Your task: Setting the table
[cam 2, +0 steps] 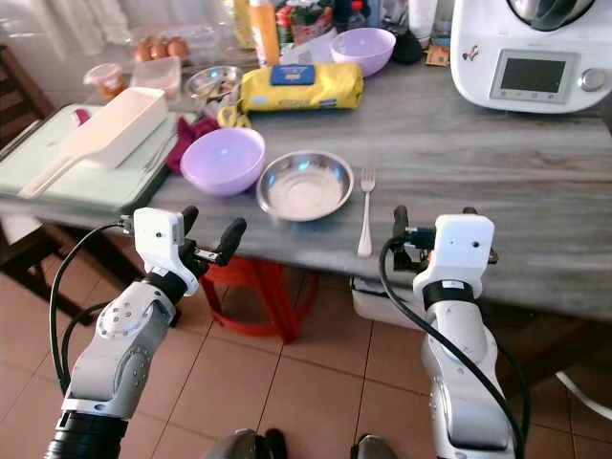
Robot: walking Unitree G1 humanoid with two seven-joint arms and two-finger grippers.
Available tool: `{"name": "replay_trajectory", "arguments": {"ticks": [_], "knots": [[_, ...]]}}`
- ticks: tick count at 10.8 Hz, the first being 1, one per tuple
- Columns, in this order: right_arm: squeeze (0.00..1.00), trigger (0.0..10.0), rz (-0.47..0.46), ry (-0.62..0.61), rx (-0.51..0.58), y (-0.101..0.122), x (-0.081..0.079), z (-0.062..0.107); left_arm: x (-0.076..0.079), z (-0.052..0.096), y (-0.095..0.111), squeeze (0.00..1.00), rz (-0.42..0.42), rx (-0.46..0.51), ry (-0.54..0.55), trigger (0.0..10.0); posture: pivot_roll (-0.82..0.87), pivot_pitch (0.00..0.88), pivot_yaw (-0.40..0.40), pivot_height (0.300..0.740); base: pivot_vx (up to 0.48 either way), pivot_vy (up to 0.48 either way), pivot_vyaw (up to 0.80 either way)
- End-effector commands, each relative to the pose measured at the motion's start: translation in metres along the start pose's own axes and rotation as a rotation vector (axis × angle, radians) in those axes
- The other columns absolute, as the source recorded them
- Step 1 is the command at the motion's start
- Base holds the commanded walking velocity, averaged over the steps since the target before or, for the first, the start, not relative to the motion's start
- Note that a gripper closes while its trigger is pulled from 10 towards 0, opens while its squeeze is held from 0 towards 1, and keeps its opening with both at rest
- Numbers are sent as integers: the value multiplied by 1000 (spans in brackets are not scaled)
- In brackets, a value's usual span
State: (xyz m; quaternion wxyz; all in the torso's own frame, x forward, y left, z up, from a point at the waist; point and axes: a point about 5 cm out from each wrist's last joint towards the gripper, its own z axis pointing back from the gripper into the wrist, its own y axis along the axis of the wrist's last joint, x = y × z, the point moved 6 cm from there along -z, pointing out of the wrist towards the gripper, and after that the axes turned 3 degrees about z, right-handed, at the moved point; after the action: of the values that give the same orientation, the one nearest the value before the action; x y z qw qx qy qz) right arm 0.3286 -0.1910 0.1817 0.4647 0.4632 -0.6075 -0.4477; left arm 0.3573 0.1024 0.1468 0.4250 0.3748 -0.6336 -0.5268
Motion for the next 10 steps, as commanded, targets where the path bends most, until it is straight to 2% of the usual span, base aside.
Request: {"name": "replay_trajectory", "arguments": {"ticks": [1, 4, 6, 9, 10], "knots": [[0, 10000, -20, 11, 7, 1, -3, 0, -5, 1, 0, 0, -13, -4, 20, 10000, -114, 119, 142, 740, -304, 0, 0], [0, 10000, -58, 55, -25, -5, -12, 3, -5, 1, -1, 0, -13, -5, 17, 10000, -112, 119, 142, 740, -301, 0, 0], [0, 10000, -24, 30, -9, -4, -10, 2, -4, 1, -1, 0, -14, -5, 13, 10000, -111, 120, 144, 740, -302, 0, 0], [0, 10000, -70, 31, -50, -11, -10, 2, -4, 1, -1, 0, -18, -9, 7, 10000, -108, 120, 147, 740, -305, 0, 0], [0, 10000, -57, 39, -51, -11, -11, 2, -4, 1, -1, 0, -19, -10, 6, 10000, -107, 120, 147, 740, -300, 0, 0]]}}
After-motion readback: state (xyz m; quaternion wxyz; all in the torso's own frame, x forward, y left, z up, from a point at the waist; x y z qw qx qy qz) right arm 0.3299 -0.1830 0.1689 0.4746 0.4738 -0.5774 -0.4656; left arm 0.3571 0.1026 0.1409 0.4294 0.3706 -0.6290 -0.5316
